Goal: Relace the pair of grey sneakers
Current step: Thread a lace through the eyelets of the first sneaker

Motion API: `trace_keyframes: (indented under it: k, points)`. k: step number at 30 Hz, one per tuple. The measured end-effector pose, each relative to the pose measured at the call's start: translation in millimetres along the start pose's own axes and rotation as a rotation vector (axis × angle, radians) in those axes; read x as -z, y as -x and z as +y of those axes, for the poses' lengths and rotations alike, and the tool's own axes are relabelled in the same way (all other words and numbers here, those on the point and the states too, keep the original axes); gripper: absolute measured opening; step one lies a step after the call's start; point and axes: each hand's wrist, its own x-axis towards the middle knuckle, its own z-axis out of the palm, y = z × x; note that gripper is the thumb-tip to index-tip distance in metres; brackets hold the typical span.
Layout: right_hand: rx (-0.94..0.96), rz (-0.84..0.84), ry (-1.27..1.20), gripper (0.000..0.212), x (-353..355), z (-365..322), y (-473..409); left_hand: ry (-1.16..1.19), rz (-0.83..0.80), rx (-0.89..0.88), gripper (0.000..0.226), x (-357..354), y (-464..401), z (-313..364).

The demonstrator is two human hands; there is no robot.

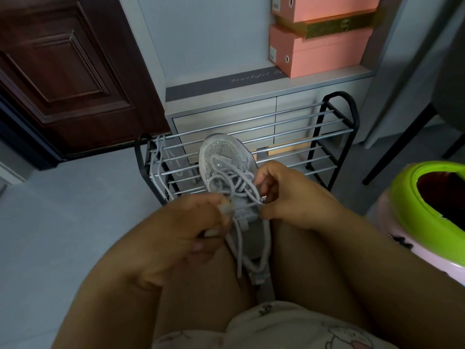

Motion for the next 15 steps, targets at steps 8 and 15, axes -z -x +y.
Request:
trace_keyframes:
  k: [8,15]
  points:
    - [0.008,-0.042,0.094,0.036,1,3,-3,-1.155,0.456,-0.119,0.035,-14,-17,-11]
    - [-0.004,-0.092,0.074,0.045,3,14,-8,-0.911,0.471,-0.071,0.024,-30,-57,-22]
